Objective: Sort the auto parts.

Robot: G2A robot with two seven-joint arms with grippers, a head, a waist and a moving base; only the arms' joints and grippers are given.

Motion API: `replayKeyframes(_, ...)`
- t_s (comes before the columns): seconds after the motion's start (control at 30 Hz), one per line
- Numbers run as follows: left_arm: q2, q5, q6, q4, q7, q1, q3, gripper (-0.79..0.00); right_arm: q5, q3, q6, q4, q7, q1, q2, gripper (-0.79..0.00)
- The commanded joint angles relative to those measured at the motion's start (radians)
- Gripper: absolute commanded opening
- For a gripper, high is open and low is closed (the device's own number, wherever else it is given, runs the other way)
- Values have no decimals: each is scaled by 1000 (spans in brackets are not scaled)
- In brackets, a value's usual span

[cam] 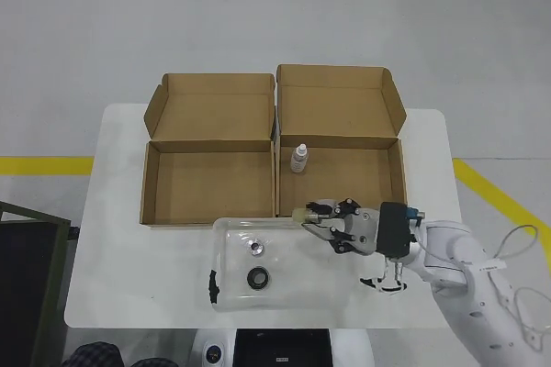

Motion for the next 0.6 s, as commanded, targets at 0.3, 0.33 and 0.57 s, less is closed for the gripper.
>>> replayKeyframes(0.3,0,0,0,0,0,0,0,0,-38,20,35,8,7,-3,0,-785)
replayKeyframes(0.33,0,0,0,0,0,0,0,0,-41,20,41,10,18,-2,0,-785)
replayKeyframes(0.57,0,0,0,0,0,0,0,0,-57,13,102,29,159,30,1,-785)
